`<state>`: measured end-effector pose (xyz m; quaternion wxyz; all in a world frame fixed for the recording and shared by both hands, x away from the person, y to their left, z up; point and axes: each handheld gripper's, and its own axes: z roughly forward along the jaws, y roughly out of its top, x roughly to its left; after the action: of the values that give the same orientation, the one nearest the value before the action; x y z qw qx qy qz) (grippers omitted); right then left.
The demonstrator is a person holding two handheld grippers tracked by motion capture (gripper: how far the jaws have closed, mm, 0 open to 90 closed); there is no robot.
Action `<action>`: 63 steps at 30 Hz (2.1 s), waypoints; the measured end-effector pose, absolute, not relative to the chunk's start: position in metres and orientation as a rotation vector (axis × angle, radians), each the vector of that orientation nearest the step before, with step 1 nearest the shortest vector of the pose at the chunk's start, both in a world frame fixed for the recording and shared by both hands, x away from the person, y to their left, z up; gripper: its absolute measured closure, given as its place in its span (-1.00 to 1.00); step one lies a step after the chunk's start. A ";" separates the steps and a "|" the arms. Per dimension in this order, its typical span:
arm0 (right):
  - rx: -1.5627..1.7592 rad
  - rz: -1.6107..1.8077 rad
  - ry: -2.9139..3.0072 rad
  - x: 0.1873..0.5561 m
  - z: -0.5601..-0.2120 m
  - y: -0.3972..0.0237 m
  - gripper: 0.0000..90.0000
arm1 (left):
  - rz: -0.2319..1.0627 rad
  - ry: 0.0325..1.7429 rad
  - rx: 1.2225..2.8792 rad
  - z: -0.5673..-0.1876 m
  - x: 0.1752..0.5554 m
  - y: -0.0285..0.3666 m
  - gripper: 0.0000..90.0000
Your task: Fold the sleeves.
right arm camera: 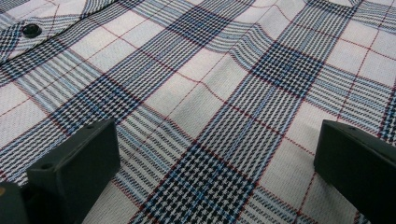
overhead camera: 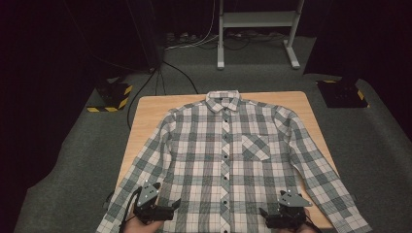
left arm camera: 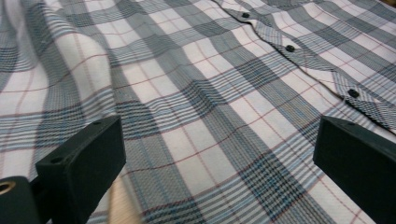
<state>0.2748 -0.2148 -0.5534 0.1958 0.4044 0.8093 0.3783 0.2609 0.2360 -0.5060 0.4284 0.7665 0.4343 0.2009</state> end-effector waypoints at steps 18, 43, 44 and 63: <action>1.137 1.061 2.264 0.275 -0.553 -0.214 -1.00 | 0.572 1.194 1.819 -0.500 0.257 0.281 -0.93; 1.132 1.062 2.266 0.275 -0.554 -0.214 -1.00 | 0.660 1.342 1.719 -0.503 0.250 0.335 -0.92; 1.132 1.062 2.266 0.275 -0.554 -0.214 -1.00 | 0.659 1.345 1.717 -0.504 0.250 0.337 -0.91; 1.127 1.063 2.270 0.275 -0.554 -0.214 -1.00 | 0.677 1.500 1.771 -0.527 0.255 0.354 -0.61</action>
<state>0.2746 -0.2142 -0.5536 0.1956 0.4023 0.8100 0.3793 0.2555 0.3538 -0.5272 0.3542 0.6851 0.5802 0.2618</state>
